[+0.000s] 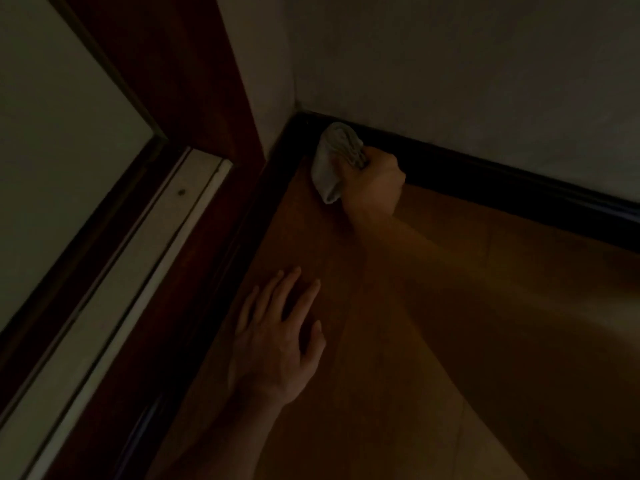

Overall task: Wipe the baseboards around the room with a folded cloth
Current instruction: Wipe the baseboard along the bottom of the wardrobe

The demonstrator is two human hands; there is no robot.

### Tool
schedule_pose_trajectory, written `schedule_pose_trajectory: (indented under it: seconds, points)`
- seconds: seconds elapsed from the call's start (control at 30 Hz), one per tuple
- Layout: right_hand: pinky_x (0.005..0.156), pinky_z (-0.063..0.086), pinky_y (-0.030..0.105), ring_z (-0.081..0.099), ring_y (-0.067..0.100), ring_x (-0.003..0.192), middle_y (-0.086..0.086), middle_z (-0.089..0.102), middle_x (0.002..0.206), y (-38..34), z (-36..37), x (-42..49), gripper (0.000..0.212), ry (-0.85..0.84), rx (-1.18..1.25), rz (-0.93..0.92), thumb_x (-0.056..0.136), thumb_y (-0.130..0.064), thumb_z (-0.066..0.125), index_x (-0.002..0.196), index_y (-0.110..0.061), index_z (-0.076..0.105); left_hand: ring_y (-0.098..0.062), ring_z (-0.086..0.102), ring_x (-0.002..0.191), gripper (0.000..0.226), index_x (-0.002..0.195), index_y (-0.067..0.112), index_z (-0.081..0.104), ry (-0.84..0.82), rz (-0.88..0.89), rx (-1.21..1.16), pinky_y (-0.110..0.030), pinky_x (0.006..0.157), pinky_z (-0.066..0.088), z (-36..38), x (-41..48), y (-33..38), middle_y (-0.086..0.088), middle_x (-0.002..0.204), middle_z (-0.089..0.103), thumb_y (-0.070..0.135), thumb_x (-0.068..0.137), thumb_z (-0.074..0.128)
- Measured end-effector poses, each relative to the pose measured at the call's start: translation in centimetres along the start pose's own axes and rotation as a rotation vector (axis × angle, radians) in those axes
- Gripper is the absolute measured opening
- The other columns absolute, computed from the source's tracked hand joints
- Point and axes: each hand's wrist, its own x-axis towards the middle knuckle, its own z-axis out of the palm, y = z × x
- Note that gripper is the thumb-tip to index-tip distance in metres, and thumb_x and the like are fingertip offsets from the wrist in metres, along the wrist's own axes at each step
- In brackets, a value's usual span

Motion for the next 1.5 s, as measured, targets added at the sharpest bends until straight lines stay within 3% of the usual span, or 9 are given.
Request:
schedule_pose_trajectory:
  seconds: [0.23, 0.37, 0.5, 0.7, 1.03, 1.17, 1.33, 1.5]
  points:
    - [0.069, 0.053, 0.028, 0.065, 0.016, 0.082, 0.002, 0.069, 0.089, 0.8, -0.6, 0.1, 0.025, 0.045, -0.093, -0.045, 0.092, -0.038, 0.065, 0.095, -0.014, 0.071, -0.017, 0.028, 0.149, 0.057, 0.147, 0.034, 0.047, 0.011, 0.003, -0.011, -0.045, 0.119, 0.019, 0.1, 0.1, 0.2, 0.003, 0.16, 0.037, 0.049, 0.092, 0.042]
    - [0.066, 0.053, 0.03, 0.065, 0.018, 0.078, 0.002, 0.068, 0.086, -0.4, 0.5, 0.2, 0.027, 0.008, -0.102, -0.056, 0.092, -0.039, 0.064, 0.092, -0.013, 0.07, -0.016, 0.027, 0.149, 0.058, 0.147, 0.035, 0.046, 0.003, 0.003, 0.001, -0.046, 0.118, 0.02, 0.1, 0.1, 0.1, 0.002, 0.16, 0.037, 0.049, 0.092, 0.042]
    - [0.062, 0.05, 0.027, 0.063, 0.015, 0.076, 0.002, 0.068, 0.087, 0.4, -0.1, -0.1, 0.025, 0.089, -0.145, -0.042, 0.093, -0.036, 0.065, 0.091, -0.011, 0.07, -0.017, 0.027, 0.149, 0.059, 0.149, 0.035, 0.044, -0.013, 0.004, 0.032, -0.047, 0.117, 0.02, 0.1, 0.3, 0.1, 0.002, 0.161, 0.035, 0.05, 0.092, 0.04]
    - [0.07, 0.055, 0.034, 0.066, 0.021, 0.085, 0.005, 0.069, 0.093, -1.0, 0.1, -0.1, 0.029, 0.029, -0.234, -0.084, 0.092, -0.042, 0.062, 0.094, -0.015, 0.07, -0.018, 0.028, 0.149, 0.058, 0.149, 0.035, 0.043, -0.011, 0.008, 0.02, -0.047, 0.118, 0.019, 0.0, 0.1, 0.0, 0.002, 0.161, 0.035, 0.049, 0.093, 0.04]
    - [0.058, 0.045, 0.028, 0.065, 0.02, 0.074, 0.002, 0.066, 0.078, 2.8, -5.9, -0.9, 0.027, 0.218, -0.228, 0.001, 0.089, -0.038, 0.064, 0.073, -0.018, 0.059, -0.018, 0.028, 0.149, 0.058, 0.149, 0.035, 0.044, -0.024, -0.006, 0.022, -0.044, 0.119, 0.016, -0.2, 0.2, 0.2, 0.003, 0.161, 0.035, 0.048, 0.093, 0.039]
    - [0.065, 0.051, 0.031, 0.064, 0.02, 0.079, 0.003, 0.067, 0.086, 1.2, -4.7, -0.8, 0.029, 0.126, -0.281, -0.04, 0.09, -0.042, 0.062, 0.083, -0.014, 0.066, -0.02, 0.03, 0.148, 0.057, 0.147, 0.033, 0.047, -0.003, 0.004, 0.007, -0.045, 0.118, 0.017, -0.1, 0.1, 0.2, 0.001, 0.16, 0.037, 0.047, 0.092, 0.039]
    - [0.062, 0.045, 0.028, 0.065, 0.021, 0.081, 0.004, 0.067, 0.084, 3.1, -7.4, -1.2, 0.026, 0.236, -0.286, 0.033, 0.09, -0.039, 0.062, 0.082, -0.014, 0.065, -0.019, 0.026, 0.149, 0.057, 0.148, 0.033, 0.045, -0.015, 0.009, 0.021, -0.045, 0.118, 0.015, -0.2, 0.3, 0.2, 0.001, 0.161, 0.036, 0.047, 0.093, 0.038]
    - [0.067, 0.056, 0.039, 0.066, 0.024, 0.083, 0.005, 0.068, 0.089, 2.7, -6.9, -0.6, 0.029, 0.175, -0.359, -0.088, 0.09, -0.041, 0.062, 0.09, -0.013, 0.068, -0.02, 0.028, 0.148, 0.058, 0.148, 0.033, 0.046, -0.01, -0.001, 0.01, -0.049, 0.118, 0.021, -0.1, 0.1, 0.2, 0.002, 0.16, 0.036, 0.047, 0.092, 0.038]
